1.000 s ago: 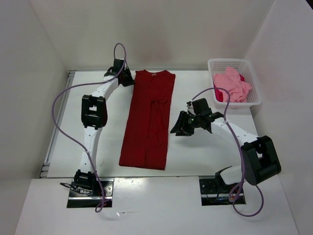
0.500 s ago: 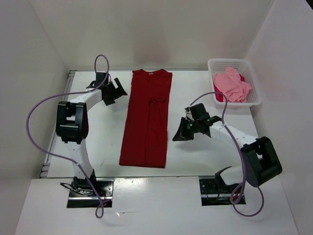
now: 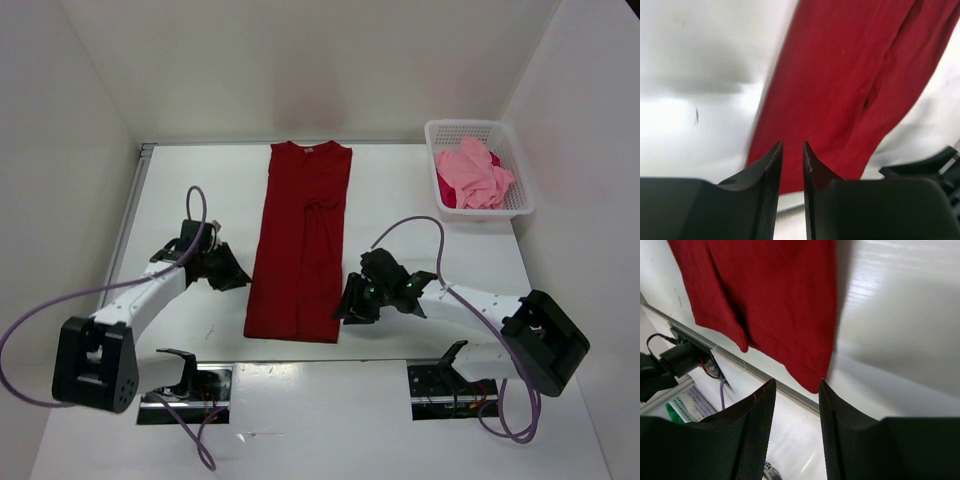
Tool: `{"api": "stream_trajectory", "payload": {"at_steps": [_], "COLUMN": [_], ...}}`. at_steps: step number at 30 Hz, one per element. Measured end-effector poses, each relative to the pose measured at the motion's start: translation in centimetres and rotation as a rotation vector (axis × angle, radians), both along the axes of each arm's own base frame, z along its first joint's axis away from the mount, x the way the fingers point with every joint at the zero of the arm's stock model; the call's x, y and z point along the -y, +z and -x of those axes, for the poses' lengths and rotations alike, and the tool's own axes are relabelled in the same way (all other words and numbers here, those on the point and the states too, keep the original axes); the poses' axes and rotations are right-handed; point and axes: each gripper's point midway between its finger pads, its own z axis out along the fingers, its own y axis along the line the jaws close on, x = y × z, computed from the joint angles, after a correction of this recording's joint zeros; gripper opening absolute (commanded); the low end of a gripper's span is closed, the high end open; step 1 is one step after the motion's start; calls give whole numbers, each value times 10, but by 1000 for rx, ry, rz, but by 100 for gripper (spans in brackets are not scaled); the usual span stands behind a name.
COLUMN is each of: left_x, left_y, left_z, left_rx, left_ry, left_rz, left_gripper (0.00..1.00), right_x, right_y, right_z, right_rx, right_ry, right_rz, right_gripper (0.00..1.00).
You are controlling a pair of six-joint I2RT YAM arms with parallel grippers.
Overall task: Fold and stack the t-shirts
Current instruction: Rotate the tshirt 90 degrees, then grab the bottom of the folded rectangular tshirt with both arms
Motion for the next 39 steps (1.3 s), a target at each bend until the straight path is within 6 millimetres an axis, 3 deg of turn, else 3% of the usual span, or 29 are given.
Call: {"api": "stream_trajectory", "payload": {"at_steps": [3,4,7,9,15,20,25,27,34,36,39], "left_x": [1,5,16,19,8,3,-1,-2,10,12,14], "left_y": [6,6,0,-6,-16,-20,-38,-48,-52,-52,-52], "left_z": [19,23,40,53,71,79,96,106,115,114,113], "left_rx": [-16,-27,-77,-117,-186,-211,-274,-304,-297,-290,-282], "left_ry": [21,23,6,2,104,147,166,174,182,177,168], "left_rz": [1,-3,-37,-65,-133,-144,-149,-148,-38,-26,-16], "left_gripper": [36,43,48,60,62,62,58,56,35,14,6], "right_x": [2,2,-1,-3,-4,-8,-15,-15,-5,-1,2], "right_y": [-8,-11,-15,-16,-24,-35,-40,-41,-39,-38,-38], "right_z": [5,7,13,16,23,28,28,28,23,22,23], "right_rx": [-27,-35,-51,-54,-80,-106,-115,-118,-82,-70,-74], "right_ry": [-24,-26,-30,-33,-47,-39,-33,-39,-53,-56,-52], "right_rz": [12,17,25,18,25,44,39,42,78,87,97], "right_gripper": [46,46,46,46,46,38,17,12,6,5,2]}}
